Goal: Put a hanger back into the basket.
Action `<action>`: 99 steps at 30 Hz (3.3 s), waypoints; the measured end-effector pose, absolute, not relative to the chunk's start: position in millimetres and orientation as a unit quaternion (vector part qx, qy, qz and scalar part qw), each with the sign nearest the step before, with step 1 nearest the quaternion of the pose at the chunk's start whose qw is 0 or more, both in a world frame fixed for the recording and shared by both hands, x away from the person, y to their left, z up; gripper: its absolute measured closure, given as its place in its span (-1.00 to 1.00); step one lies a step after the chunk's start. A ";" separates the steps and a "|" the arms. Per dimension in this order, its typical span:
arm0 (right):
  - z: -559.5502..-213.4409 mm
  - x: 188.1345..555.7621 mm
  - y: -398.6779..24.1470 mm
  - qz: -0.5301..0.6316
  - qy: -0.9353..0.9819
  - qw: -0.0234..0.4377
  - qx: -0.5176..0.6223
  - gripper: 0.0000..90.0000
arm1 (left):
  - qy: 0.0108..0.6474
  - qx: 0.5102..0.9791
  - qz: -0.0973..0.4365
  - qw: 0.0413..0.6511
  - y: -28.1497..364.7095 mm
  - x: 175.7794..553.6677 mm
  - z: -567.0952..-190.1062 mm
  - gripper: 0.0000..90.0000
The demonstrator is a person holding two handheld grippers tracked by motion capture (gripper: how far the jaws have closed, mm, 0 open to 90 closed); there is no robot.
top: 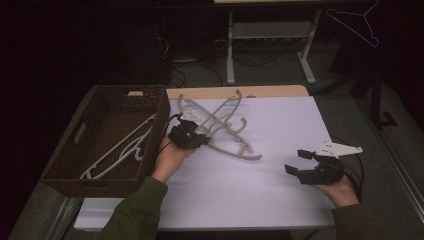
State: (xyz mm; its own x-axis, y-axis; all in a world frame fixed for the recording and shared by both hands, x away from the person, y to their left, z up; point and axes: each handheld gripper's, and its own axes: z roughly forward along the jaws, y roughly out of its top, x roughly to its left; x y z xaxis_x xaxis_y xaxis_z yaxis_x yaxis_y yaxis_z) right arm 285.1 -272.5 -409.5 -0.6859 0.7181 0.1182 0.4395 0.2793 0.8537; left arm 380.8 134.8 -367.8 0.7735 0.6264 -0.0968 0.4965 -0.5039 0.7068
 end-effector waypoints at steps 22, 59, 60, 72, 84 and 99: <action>-409.0 284.5 -274.1 0.477 0.783 0.148 0.370 -0.52 | 0.294 0.855 0.082 0.419 167.2 359.0 -283.7 0.83; -410.6 286.1 -270.9 0.470 0.786 0.153 0.371 -0.58 | 0.365 0.833 0.155 0.387 383.0 320.7 -271.9 0.83; -410.6 286.1 -270.9 0.470 0.786 0.153 0.371 -0.58 | 0.361 0.836 0.158 0.382 387.1 320.8 -273.7 0.83; -412.3 287.2 -270.2 0.465 0.788 0.155 0.372 -0.58 | 0.369 0.841 0.135 0.373 409.1 322.1 -296.9 0.83; -412.3 287.2 -270.7 0.465 0.787 0.156 0.374 -0.57 | 0.366 0.860 0.117 0.336 403.0 339.5 -322.6 0.83; -412.1 286.9 -271.8 0.465 0.787 0.157 0.375 -0.57 | 0.384 0.851 0.091 0.347 413.7 342.8 -338.6 0.49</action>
State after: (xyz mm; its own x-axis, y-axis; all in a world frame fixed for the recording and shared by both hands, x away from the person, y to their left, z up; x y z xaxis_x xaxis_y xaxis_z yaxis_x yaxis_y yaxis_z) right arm 286.9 -271.8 -412.1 -0.6696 0.7357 0.1018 0.4439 0.2865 0.8491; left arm 342.8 413.7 -338.6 0.6885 0.7167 -0.1114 0.5898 -0.4638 0.6611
